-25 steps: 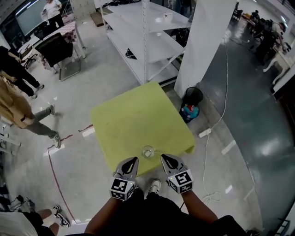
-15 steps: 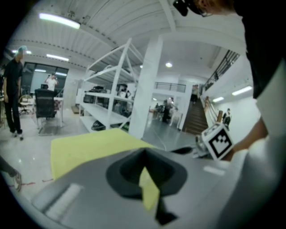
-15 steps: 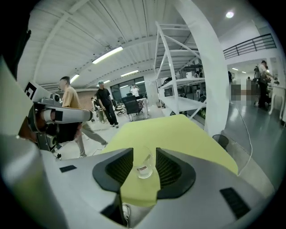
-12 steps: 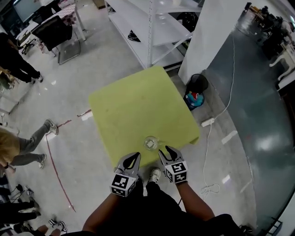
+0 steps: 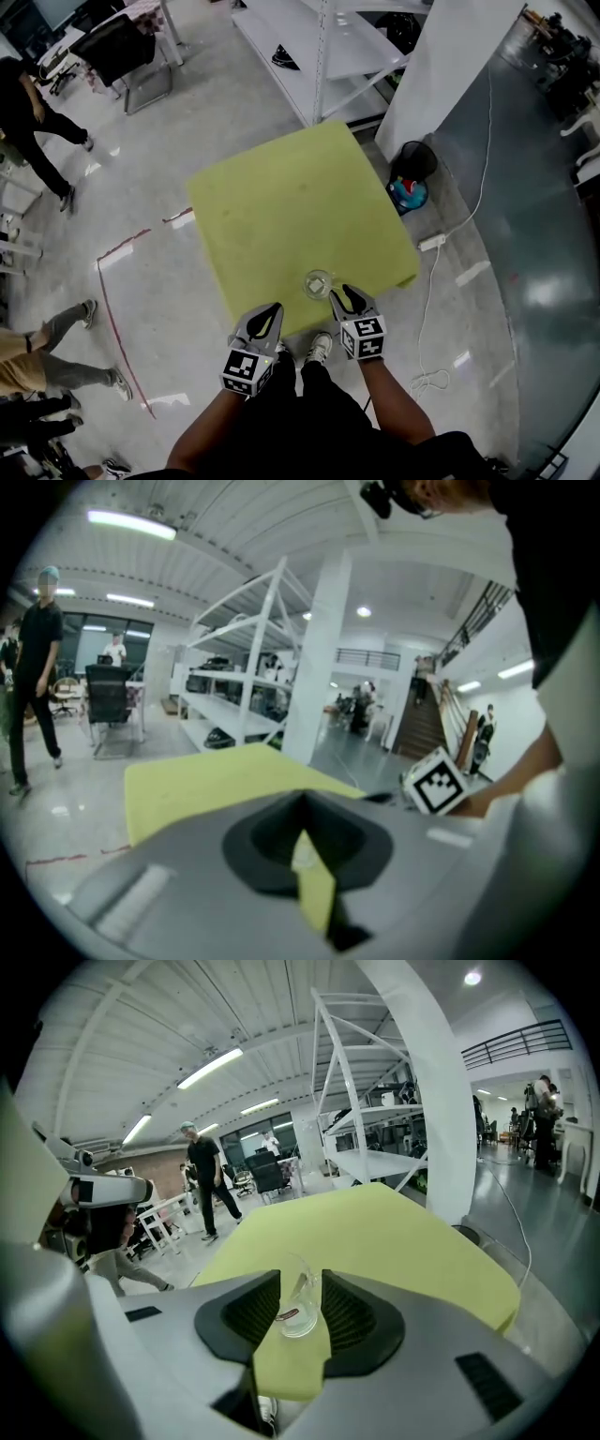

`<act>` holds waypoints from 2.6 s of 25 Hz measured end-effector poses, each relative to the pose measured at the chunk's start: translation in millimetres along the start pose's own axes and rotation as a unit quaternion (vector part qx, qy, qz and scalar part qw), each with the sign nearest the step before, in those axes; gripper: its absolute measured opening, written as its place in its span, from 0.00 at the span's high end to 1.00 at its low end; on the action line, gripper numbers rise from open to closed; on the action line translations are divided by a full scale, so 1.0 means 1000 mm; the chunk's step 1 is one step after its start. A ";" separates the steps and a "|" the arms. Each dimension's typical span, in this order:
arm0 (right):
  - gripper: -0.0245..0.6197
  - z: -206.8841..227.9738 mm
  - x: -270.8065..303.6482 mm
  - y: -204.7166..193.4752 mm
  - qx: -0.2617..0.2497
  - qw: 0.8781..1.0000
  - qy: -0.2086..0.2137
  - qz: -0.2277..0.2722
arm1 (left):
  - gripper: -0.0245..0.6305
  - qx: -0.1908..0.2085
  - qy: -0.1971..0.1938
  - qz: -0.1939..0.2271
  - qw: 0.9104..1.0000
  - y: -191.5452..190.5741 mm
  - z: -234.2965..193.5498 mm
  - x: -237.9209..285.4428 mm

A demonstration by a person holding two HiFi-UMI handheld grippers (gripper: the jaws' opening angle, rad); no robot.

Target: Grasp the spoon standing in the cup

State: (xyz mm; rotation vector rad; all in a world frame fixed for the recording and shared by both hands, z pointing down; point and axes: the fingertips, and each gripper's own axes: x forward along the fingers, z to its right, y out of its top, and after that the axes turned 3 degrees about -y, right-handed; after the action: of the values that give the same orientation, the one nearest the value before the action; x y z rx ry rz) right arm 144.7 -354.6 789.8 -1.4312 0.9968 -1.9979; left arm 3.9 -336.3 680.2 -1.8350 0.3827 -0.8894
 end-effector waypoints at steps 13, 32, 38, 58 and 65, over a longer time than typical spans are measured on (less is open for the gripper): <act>0.94 -0.007 0.000 0.006 -0.037 0.999 0.004 -0.001 | 0.96 0.000 -0.002 0.004 1.000 0.002 -0.005 0.002; 0.95 -0.037 -0.085 0.094 -0.104 0.991 -0.007 0.080 | 0.96 0.021 0.002 0.066 0.998 0.047 0.002 -0.007; 0.95 -0.044 -0.109 0.141 -0.105 0.986 -0.008 0.129 | 0.96 0.034 0.006 0.092 0.995 0.078 0.001 -0.015; 0.95 -0.063 -0.135 0.209 -0.139 0.966 -0.019 0.216 | 0.96 0.059 0.006 0.149 0.987 0.127 0.007 -0.041; 0.95 -0.056 -0.135 0.206 -0.130 0.967 -0.023 0.219 | 0.96 0.056 0.006 0.148 0.987 0.129 0.009 -0.039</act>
State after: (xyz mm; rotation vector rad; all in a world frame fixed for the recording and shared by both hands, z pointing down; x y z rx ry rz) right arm 131.4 -366.7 538.0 -1.2380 1.4517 -1.5493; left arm 1.4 -362.4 547.4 -1.6175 0.5845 -0.7019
